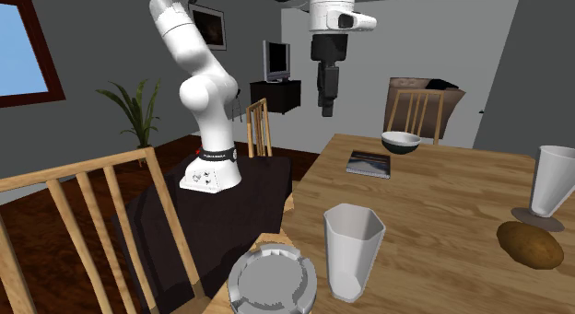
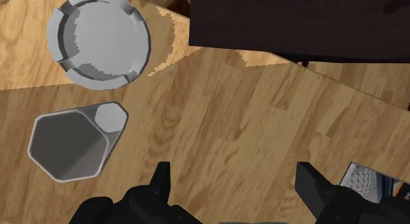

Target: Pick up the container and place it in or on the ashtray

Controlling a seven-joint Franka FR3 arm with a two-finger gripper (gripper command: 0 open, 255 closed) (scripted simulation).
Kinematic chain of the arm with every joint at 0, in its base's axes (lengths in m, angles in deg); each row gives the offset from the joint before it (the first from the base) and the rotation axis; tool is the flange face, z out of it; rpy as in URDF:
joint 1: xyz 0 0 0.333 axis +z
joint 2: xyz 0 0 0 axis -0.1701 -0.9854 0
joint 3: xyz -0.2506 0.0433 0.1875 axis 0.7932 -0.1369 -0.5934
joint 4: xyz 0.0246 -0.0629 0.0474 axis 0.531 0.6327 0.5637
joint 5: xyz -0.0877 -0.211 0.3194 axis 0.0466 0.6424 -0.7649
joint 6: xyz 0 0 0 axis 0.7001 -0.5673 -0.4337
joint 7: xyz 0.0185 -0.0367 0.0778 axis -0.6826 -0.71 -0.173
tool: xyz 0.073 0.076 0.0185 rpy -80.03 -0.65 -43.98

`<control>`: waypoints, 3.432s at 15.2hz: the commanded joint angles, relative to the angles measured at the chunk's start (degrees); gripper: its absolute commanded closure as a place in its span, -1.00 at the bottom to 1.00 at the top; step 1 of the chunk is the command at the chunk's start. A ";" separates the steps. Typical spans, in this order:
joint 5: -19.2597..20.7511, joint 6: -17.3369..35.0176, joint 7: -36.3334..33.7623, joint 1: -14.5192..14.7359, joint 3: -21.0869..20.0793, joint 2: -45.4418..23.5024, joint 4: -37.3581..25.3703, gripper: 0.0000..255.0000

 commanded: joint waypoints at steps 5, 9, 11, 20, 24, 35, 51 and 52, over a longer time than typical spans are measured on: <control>-2.70 6.64 8.70 -0.28 7.17 -10.98 -4.00 -1.00; -7.42 9.92 15.74 -0.48 11.37 -19.84 -8.34 -1.00; -10.69 11.07 19.64 -0.97 12.95 -24.69 -10.97 -1.00; -26.70 11.27 35.38 -9.60 13.05 -47.35 -26.86 -1.00; -29.05 11.99 37.27 -11.70 11.91 -51.21 -29.15 -1.00; -30.93 15.23 38.44 -12.21 10.77 -53.48 -27.80 -1.00; -29.47 13.07 37.42 -11.60 11.64 -51.56 -28.36 1.00; -29.11 12.52 37.17 -11.45 11.85 -51.10 -28.54 1.00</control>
